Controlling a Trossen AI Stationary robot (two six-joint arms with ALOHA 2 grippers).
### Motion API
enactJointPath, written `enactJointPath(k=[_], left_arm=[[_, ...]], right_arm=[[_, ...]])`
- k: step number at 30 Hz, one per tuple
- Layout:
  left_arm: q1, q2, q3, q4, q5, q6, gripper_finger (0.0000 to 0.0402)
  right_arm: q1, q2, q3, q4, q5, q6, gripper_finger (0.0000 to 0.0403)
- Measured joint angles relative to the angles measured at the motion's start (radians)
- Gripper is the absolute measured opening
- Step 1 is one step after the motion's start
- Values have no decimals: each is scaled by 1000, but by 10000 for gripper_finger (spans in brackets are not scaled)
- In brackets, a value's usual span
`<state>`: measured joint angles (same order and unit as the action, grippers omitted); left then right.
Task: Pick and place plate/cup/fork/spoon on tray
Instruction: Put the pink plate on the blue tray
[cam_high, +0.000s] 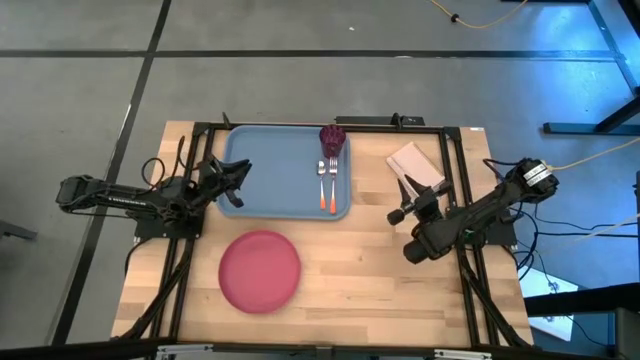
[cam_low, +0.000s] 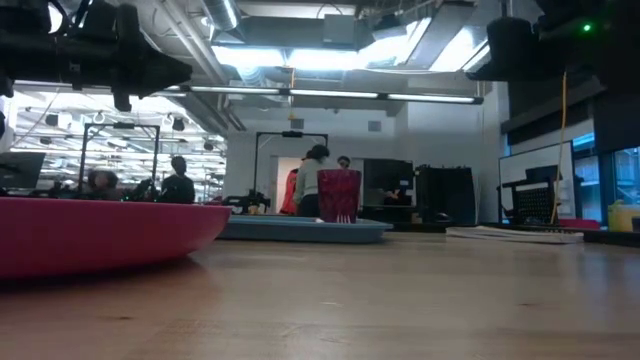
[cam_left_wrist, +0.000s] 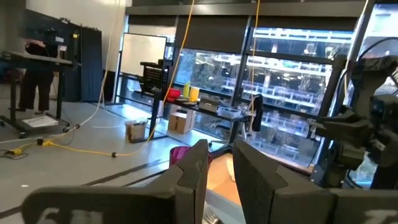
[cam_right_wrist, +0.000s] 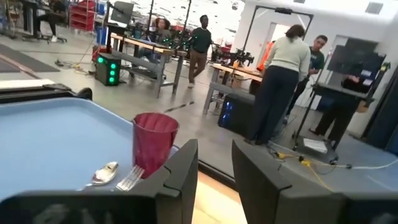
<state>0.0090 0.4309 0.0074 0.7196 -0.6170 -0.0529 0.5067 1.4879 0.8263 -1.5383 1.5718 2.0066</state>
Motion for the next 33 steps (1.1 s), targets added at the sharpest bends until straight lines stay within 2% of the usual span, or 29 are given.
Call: enactJointPath(k=[5, 9, 12, 14, 16, 19, 21, 26, 30, 33], left_arm=[[0, 0, 0, -1, 5, 11, 69], [0, 0, 0, -1, 6, 10, 69], [0, 0, 0, -1, 6, 9, 69], [0, 0, 0, -1, 12, 9, 69], [0, 0, 0, -3, 57, 11, 69], [0, 0, 0, -4, 168, 11, 69], [0, 0, 0, -5, 217, 11, 69], [0, 0, 0, -4, 233, 12, 69], [16, 0, 0, -2, 227, 12, 69], [37, 0, 0, 0, 226, 12, 69]], right_arm=[[33, 1, 41, 132, -1, -173, 104], [84, 2, 119, 326, -36, -544, 104], [88, 2, 209, 382, -163, -847, 104], [73, 2, 252, 400, -215, -997, 104], [49, -1, 265, 397, -219, -1082, 104], [6, -29, 225, 335, -219, -1105, 104], [-26, -71, 166, 288, -214, -1020, 104], [-84, -233, -42, 279, -208, -809, 104], [-62, -377, -192, 412, -234, -672, 104], [-13, -466, -277, 614, -306, -721, 104]])
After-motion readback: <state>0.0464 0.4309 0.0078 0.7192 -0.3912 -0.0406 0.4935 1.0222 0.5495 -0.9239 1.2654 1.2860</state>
